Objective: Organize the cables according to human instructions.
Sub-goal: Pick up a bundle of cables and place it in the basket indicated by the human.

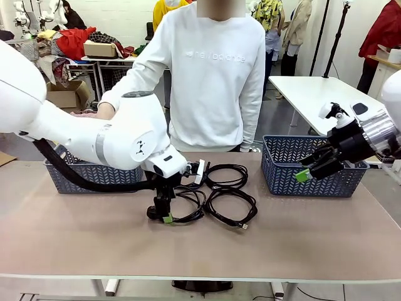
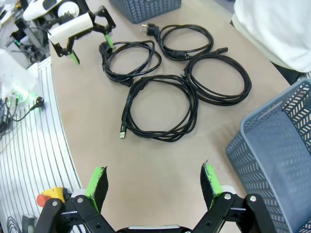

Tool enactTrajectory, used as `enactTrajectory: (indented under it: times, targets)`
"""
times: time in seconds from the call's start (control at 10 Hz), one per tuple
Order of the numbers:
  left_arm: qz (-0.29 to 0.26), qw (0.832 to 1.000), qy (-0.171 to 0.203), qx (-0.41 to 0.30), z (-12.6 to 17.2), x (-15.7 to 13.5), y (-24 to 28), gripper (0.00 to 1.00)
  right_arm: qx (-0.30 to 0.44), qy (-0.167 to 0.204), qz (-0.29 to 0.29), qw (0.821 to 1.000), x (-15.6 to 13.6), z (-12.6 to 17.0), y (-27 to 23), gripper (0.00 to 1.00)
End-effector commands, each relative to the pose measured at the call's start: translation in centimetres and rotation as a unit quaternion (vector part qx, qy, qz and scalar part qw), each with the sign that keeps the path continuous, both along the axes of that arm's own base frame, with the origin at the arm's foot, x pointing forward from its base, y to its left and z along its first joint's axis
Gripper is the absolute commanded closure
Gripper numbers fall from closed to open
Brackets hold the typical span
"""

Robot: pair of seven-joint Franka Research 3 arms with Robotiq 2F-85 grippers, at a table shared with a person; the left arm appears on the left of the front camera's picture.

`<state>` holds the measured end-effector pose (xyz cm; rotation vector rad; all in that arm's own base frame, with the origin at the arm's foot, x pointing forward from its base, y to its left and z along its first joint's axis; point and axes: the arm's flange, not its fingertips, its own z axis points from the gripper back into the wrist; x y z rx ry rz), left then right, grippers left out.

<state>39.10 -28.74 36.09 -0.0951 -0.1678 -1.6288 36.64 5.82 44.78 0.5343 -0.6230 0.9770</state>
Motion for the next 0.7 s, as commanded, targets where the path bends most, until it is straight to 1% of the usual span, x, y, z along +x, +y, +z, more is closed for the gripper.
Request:
enactTrajectory:
  times: [0.0,0.3,0.6]
  targets:
    - [-0.008,1.0,-0.008,0.017,-1.0,0.5,-0.7,0.0,0.013,-0.014,0.009,1.0,0.4,-0.3,0.0,0.0]
    - [-0.016,1.0,-0.003,0.025,-2.5,1.1,-1.9,0.0,0.013,-0.014,0.009,1.0,0.4,-0.3,0.0,0.0]
    - [-0.009,0.999,-0.006,0.04,-4.0,1.6,-2.4,0.0,0.013,-0.014,0.009,1.0,0.4,-0.3,0.0,0.0]
